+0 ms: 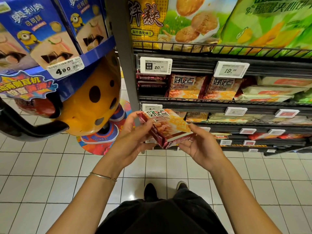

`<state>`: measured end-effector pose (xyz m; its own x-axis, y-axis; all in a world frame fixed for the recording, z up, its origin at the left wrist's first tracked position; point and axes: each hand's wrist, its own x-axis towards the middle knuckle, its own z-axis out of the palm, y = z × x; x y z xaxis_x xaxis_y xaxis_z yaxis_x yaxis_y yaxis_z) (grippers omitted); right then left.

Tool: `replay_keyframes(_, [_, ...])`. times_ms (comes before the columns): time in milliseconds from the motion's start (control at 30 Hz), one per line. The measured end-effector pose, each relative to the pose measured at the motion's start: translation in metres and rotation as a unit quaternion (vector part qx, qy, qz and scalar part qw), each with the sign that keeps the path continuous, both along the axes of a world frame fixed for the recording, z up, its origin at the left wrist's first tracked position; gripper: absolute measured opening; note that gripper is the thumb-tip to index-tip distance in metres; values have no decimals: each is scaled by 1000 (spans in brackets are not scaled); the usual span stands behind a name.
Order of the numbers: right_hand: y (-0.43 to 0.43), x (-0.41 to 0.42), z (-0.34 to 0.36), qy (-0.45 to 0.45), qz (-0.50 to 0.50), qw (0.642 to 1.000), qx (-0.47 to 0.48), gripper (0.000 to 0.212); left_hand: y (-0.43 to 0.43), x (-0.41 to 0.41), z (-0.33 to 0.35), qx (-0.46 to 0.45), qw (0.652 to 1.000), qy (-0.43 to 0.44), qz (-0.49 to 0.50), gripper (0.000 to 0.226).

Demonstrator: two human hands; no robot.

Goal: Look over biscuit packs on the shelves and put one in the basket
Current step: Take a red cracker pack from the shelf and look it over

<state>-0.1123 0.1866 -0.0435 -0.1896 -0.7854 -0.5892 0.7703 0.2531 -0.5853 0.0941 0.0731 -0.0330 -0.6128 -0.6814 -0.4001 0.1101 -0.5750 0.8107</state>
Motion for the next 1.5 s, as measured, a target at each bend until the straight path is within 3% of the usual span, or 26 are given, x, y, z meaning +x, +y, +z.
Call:
replay_keyframes(133, [-1, 4, -9, -47, -3, 999, 13, 34, 1, -2, 2, -55, 998, -9, -17, 37])
replay_keyframes(300, [2, 16, -26, -64, 49, 996, 35, 39, 2, -9, 4, -135, 990, -44, 0, 40])
replay_keyframes(467, [5, 25, -27, -9, 95, 995, 38, 29, 5, -10, 8, -143, 990, -18, -2, 64])
replay_keyframes(633, [-1, 23, -25, -15, 82, 996, 2, 30, 5, -8, -1, -57, 998, -28, -30, 78])
replay_keyframes(733, [-6, 20, -20, 21, 84, 996, -18, 31, 6, -4, -6, -97, 991, -7, -93, 69])
replay_keyframes(933, [-14, 18, -17, 49, 52, 997, -39, 35, 14, -4, -10, -196, 968, -18, -157, 96])
replay_keyframes(1100, [-17, 14, -16, 71, 36, 995, -58, 39, 14, -3, -8, -219, 961, -14, -167, 98])
replay_keyframes(1233, [-17, 10, -18, 87, 31, 993, -68, 40, 11, 0, -8, -189, 973, 4, -128, 80])
replay_keyframes(1367, [-14, 7, -14, 70, 7, 996, -47, 41, 13, 1, -7, -63, 994, 63, -68, 51])
replay_keyframes(1433, [-13, 9, -8, 104, 3, 994, -28, 38, 14, 1, -7, 16, 995, 85, -42, 72])
replay_keyframes(1500, [-13, 11, -1, 171, 20, 985, -19, 37, 13, 1, -6, 27, 996, 82, -2, 72])
